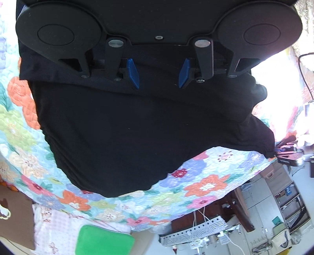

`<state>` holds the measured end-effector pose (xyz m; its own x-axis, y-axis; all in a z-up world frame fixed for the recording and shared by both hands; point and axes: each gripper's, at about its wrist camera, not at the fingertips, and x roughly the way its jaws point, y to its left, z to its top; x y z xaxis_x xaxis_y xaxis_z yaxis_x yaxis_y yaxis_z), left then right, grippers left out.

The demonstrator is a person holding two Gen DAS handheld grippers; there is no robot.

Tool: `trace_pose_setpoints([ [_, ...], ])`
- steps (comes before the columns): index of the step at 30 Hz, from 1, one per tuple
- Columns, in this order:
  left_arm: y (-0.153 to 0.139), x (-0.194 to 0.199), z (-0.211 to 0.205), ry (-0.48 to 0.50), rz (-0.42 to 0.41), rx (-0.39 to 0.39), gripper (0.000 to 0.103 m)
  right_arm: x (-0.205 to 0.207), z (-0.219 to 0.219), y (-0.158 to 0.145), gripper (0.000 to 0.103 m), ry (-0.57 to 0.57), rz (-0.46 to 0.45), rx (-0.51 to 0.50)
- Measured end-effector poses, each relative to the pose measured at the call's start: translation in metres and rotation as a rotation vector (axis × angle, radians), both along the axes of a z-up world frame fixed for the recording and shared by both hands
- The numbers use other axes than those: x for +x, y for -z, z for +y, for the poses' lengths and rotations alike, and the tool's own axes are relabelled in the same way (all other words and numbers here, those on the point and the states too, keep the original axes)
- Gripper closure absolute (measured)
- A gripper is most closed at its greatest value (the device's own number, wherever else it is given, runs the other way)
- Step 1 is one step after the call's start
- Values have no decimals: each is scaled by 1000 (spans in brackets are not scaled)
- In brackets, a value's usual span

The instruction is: Fold clothes

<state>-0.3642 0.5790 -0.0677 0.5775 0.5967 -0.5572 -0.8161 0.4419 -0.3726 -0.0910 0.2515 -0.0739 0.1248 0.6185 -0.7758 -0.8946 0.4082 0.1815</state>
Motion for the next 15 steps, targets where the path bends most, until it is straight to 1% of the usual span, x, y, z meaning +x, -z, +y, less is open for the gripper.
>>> trace_pose_setpoints([
  [1, -10, 7, -14, 40, -39, 19, 98, 3, -3, 1, 53, 9, 5, -1],
  [3, -30, 25, -46, 133, -86, 53, 98, 10, -8, 2, 53, 30, 10, 2],
  [5, -45, 45, -80, 221, -113, 62, 98, 15, -13, 3, 53, 52, 14, 7],
  [7, -52, 66, -112, 300, -129, 32, 98, 24, -19, 6, 53, 81, 18, 9],
  [9, -47, 87, -144, 388, -137, -20, 97, 33, -25, 8, 53, 114, 23, 8],
  [11, -34, 110, -170, 520, -109, -67, 94, 42, -31, 10, 53, 154, 34, 9],
  [12, -26, 121, -180, 597, -71, -82, 88, 48, -34, 10, 53, 174, 43, 13],
  [14, -8, 137, -198, 748, 36, -86, 85, 55, -39, 11, 53, 200, 61, 20],
  [15, -4, 136, -201, 759, 65, -76, 85, 58, -40, 11, 53, 211, 69, 23],
])
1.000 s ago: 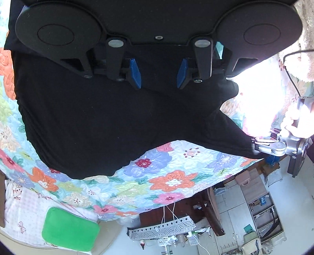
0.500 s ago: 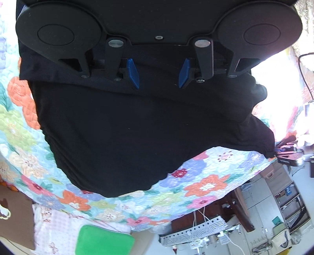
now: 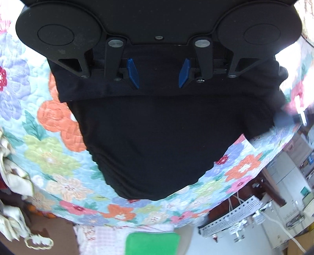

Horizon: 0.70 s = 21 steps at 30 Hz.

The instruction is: Fold clothes

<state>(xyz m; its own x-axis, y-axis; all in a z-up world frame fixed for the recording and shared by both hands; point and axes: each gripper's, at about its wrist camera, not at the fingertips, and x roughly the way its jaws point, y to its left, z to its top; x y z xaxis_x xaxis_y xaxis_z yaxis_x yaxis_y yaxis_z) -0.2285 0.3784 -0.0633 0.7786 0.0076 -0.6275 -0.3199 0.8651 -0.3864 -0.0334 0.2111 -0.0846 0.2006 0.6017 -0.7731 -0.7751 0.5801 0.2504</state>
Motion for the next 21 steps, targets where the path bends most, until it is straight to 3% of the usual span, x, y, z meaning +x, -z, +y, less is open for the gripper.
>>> trace_pose_setpoints([
  [2, 4, -10, 3, -3, 3, 7, 80, 4, -3, 0, 53, 13, 11, 8],
  [3, 4, -18, 7, -20, -13, -3, 72, 3, -1, -2, 53, 3, 7, 15],
  [6, -1, -49, 31, -150, -101, -69, 62, -5, 6, -3, 53, -58, -6, 38],
  [8, -1, -63, 51, -252, -117, -95, 62, -13, 14, -4, 53, -110, -6, 64],
  [13, 14, -78, 94, -455, -46, -102, 61, -46, 44, -12, 53, -286, -49, 64],
  [14, 18, -79, 99, -482, -36, -103, 57, -55, 48, -13, 53, -312, -66, 51],
  [18, 30, -75, 114, -506, -49, -165, 41, -77, 47, -15, 53, -371, -80, 41],
  [21, 41, -59, 116, -538, 24, -147, 34, -82, 43, -11, 53, -383, -89, 24],
])
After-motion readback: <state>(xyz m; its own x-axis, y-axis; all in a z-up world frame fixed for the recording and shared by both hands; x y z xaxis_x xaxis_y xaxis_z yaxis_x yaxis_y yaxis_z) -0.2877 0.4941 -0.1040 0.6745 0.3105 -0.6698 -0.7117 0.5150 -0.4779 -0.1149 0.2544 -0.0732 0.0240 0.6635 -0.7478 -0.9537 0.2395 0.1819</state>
